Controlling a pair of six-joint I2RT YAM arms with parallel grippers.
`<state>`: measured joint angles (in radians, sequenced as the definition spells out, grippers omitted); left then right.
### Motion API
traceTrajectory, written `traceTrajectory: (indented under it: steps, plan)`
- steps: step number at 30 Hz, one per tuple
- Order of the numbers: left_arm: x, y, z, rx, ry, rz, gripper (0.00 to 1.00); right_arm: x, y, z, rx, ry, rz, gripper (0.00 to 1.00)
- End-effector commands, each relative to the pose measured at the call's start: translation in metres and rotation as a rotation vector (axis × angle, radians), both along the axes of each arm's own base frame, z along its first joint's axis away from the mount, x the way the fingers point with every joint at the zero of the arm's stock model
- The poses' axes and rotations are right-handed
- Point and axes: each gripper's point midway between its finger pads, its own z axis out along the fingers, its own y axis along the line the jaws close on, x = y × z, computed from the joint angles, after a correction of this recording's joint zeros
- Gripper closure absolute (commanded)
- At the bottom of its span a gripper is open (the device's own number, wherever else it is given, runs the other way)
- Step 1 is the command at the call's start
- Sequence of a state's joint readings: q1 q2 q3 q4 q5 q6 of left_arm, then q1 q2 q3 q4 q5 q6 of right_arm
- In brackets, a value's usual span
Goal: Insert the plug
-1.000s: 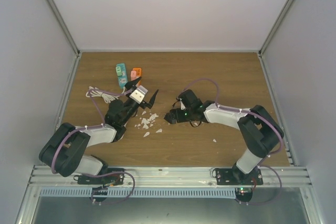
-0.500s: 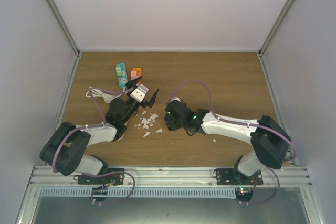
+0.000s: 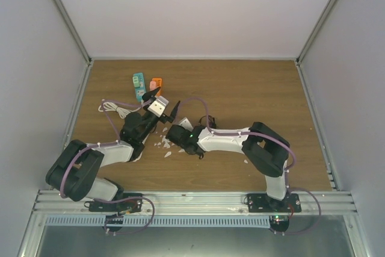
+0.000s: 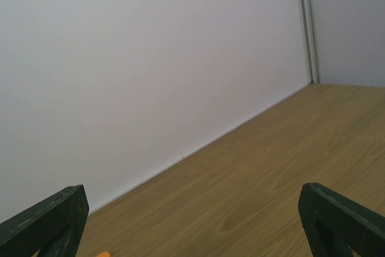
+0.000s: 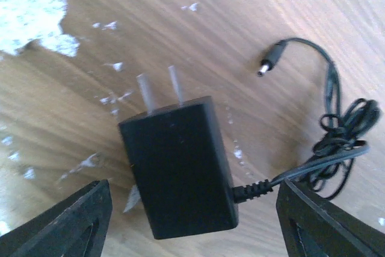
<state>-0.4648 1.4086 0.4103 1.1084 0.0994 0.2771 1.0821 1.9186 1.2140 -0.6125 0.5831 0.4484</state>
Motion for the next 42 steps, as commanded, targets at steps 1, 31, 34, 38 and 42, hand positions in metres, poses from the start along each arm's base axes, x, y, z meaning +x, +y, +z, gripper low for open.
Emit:
traceTrajectory:
  steps: [1,31,34,38,42]
  plan:
    - [0.003,0.0,0.016,-0.032,-0.039,0.005,0.01,0.012,-0.007,0.012,-0.131,-0.106,-0.014,0.24]
    - [0.007,0.0,0.013,-0.026,-0.018,0.009,0.01,0.013,0.037,0.016,-0.275,-0.245,0.128,0.27]
    - [0.008,0.001,0.013,-0.026,-0.015,0.01,0.01,0.017,0.036,0.016,-0.256,-0.242,0.115,0.28]
    - [0.008,0.001,0.012,-0.025,-0.012,0.012,0.01,0.024,0.031,0.012,-0.204,-0.201,0.096,0.33]
    - [0.008,0.001,0.013,-0.026,-0.01,0.011,0.01,0.026,0.029,0.007,-0.166,-0.163,0.094,0.36]
